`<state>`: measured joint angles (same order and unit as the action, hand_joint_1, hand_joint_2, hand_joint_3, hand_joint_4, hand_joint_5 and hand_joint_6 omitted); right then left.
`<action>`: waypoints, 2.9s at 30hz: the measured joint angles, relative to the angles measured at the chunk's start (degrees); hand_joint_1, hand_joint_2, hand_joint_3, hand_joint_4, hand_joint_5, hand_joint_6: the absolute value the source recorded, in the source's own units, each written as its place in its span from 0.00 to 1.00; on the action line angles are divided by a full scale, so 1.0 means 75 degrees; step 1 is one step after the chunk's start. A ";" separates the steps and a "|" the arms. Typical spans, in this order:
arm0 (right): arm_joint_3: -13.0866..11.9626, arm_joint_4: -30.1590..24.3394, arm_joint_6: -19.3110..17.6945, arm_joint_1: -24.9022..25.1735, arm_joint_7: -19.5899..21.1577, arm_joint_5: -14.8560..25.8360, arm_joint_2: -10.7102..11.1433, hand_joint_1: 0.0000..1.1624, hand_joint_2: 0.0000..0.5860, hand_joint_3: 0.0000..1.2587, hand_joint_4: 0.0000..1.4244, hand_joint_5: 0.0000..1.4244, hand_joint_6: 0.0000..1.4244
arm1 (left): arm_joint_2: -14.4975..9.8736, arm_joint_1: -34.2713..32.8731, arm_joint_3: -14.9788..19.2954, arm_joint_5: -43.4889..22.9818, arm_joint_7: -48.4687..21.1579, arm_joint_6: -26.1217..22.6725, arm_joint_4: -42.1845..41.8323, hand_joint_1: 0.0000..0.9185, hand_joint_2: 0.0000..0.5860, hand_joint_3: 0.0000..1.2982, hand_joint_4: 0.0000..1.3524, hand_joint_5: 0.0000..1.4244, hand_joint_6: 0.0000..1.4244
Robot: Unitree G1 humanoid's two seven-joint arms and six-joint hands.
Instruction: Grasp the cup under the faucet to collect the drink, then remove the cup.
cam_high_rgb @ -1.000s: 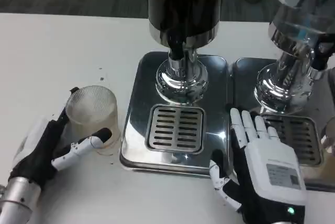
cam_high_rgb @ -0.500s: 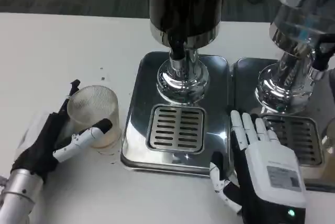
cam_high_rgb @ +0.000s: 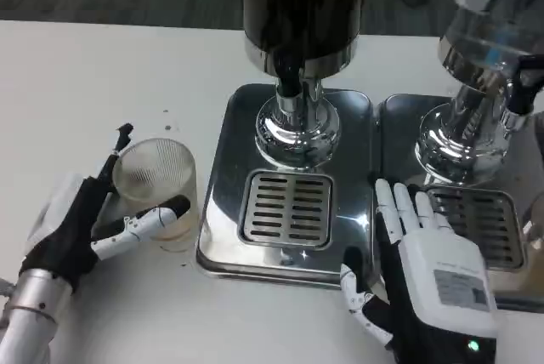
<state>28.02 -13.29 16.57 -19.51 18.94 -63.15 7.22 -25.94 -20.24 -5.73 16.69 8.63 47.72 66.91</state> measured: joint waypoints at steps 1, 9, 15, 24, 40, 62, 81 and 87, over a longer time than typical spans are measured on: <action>-0.0001 0.0000 0.0000 0.0000 0.0000 0.0000 -0.0001 0.35 0.96 0.00 0.00 0.00 0.07 | -0.0003 -0.0002 0.0000 -0.0001 0.0033 0.0000 0.0000 0.41 0.12 0.08 0.13 0.32 0.37; -0.0001 0.0000 0.0000 0.0000 0.0000 0.0001 -0.0014 0.35 0.96 0.00 0.00 0.00 0.08 | 0.0006 -0.0008 -0.0018 0.0009 0.0327 0.0020 0.0017 0.44 0.15 0.36 0.41 0.53 0.62; -0.0004 0.0001 0.0000 0.0000 0.0000 0.0022 -0.0037 0.35 0.96 0.00 0.00 0.00 0.09 | 0.0001 -0.0015 -0.0059 0.0139 0.0570 0.0065 0.0017 0.45 0.15 0.42 0.46 0.55 0.65; -0.0011 0.0017 0.0000 0.0020 0.0020 0.0090 -0.0063 0.35 0.96 0.00 0.00 0.00 0.09 | -0.0004 -0.0020 -0.0073 0.0363 0.0946 0.0097 0.0017 0.47 0.17 0.47 0.51 0.59 0.69; -0.0043 0.0086 0.0000 0.0087 0.0113 0.0113 -0.0118 0.35 0.96 0.00 0.00 0.00 0.09 | 0.0020 -0.0018 -0.0023 0.0563 0.1442 0.0110 -0.0037 0.59 0.09 0.54 0.58 0.63 0.73; -0.0077 0.0099 0.0043 0.0136 0.0248 0.0107 -0.0137 0.35 0.96 0.00 0.00 0.00 0.09 | 0.0248 -0.1006 -0.0836 0.1705 0.1703 0.0362 -0.0269 0.60 0.07 0.54 0.58 0.63 0.73; -0.0072 0.0097 0.0278 0.0095 0.0357 0.0052 -0.0301 0.35 0.96 0.00 0.00 0.00 0.09 | 0.0966 -0.1798 -0.2298 0.3290 0.3930 -0.0340 0.0320 0.59 0.05 0.54 0.57 0.63 0.72; -0.0053 0.0076 0.0349 0.0045 0.0357 0.0023 -0.0320 0.35 0.96 0.00 0.00 0.00 0.09 | 0.1142 -0.1892 -0.2375 0.3198 0.4103 -0.0517 0.0545 0.42 0.06 0.50 0.52 0.59 0.67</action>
<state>27.62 -12.72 19.19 -19.18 21.62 -62.97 4.82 -17.37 -34.44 -23.54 40.67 39.40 43.84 71.00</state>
